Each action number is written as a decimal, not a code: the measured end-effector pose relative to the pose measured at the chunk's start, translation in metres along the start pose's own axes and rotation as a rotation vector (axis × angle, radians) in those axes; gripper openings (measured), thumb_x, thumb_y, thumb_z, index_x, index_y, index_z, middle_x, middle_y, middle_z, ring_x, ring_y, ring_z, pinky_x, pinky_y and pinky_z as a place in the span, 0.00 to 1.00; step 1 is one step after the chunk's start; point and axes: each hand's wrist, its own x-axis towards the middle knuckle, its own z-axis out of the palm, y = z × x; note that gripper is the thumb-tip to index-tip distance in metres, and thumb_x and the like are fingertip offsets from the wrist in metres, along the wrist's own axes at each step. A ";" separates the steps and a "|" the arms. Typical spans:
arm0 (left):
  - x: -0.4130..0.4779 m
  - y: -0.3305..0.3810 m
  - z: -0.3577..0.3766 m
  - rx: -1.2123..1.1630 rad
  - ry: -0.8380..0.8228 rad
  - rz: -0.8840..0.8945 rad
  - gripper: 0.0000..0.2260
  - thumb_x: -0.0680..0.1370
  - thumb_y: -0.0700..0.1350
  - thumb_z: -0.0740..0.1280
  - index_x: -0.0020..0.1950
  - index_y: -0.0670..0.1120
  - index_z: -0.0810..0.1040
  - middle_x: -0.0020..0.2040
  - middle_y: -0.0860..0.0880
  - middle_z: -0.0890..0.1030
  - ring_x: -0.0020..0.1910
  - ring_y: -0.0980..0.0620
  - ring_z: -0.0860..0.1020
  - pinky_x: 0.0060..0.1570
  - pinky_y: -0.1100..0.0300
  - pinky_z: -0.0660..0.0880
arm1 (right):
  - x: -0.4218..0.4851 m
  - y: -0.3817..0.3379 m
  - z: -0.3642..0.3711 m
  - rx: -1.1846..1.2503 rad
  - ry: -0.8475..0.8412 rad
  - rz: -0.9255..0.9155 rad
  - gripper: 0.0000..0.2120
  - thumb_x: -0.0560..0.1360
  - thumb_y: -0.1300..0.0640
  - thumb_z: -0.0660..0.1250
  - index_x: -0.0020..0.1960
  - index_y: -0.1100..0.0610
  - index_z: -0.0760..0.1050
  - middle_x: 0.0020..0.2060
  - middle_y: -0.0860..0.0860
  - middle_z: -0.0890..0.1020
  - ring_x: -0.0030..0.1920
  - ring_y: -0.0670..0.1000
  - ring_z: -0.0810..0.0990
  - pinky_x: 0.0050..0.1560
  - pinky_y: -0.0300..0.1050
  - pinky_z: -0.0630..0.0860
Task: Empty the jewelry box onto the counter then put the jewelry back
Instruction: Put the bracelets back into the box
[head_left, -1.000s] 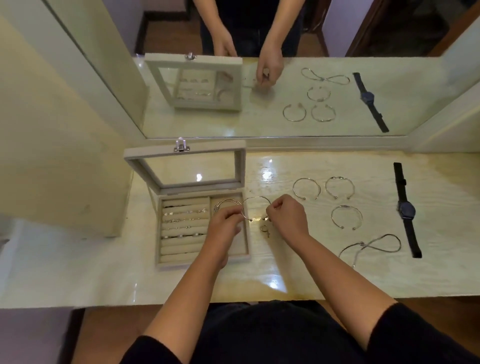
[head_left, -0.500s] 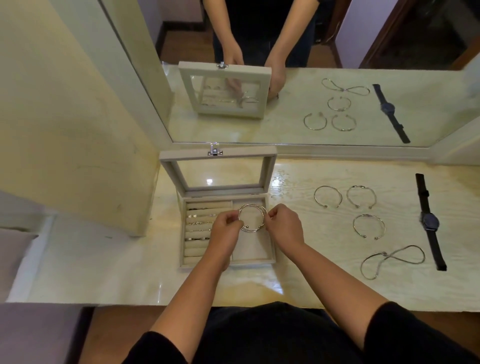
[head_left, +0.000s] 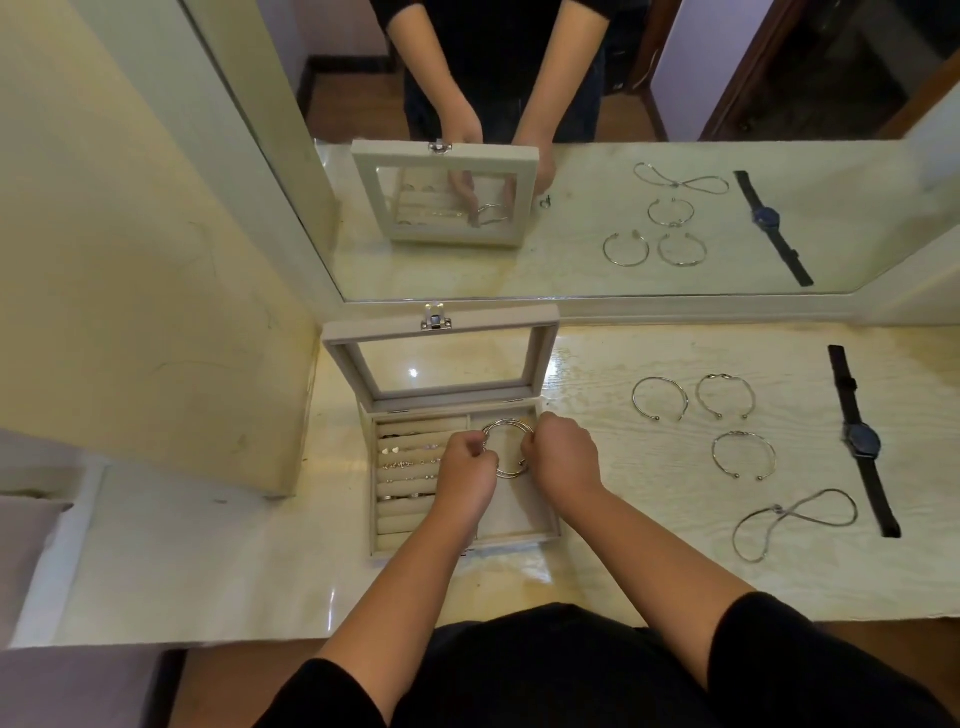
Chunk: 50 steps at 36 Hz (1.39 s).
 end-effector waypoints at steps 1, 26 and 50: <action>0.000 0.000 0.000 0.006 -0.001 -0.003 0.15 0.75 0.35 0.60 0.61 0.42 0.72 0.60 0.45 0.75 0.54 0.50 0.73 0.50 0.61 0.66 | 0.001 -0.001 0.001 -0.017 -0.003 -0.004 0.04 0.75 0.65 0.57 0.45 0.62 0.71 0.46 0.61 0.80 0.46 0.61 0.79 0.35 0.44 0.63; -0.007 0.002 -0.001 0.018 0.028 0.013 0.14 0.76 0.35 0.59 0.60 0.43 0.74 0.59 0.46 0.76 0.54 0.51 0.74 0.50 0.62 0.66 | 0.001 0.007 -0.001 -0.013 -0.061 -0.151 0.07 0.76 0.65 0.56 0.51 0.65 0.70 0.46 0.63 0.79 0.46 0.63 0.78 0.37 0.46 0.66; -0.047 0.021 0.127 0.149 -0.408 0.098 0.09 0.76 0.35 0.60 0.47 0.48 0.74 0.49 0.50 0.78 0.51 0.53 0.76 0.44 0.64 0.69 | -0.025 0.142 -0.038 0.430 0.174 0.260 0.06 0.75 0.61 0.60 0.48 0.62 0.74 0.41 0.57 0.80 0.41 0.56 0.76 0.40 0.46 0.69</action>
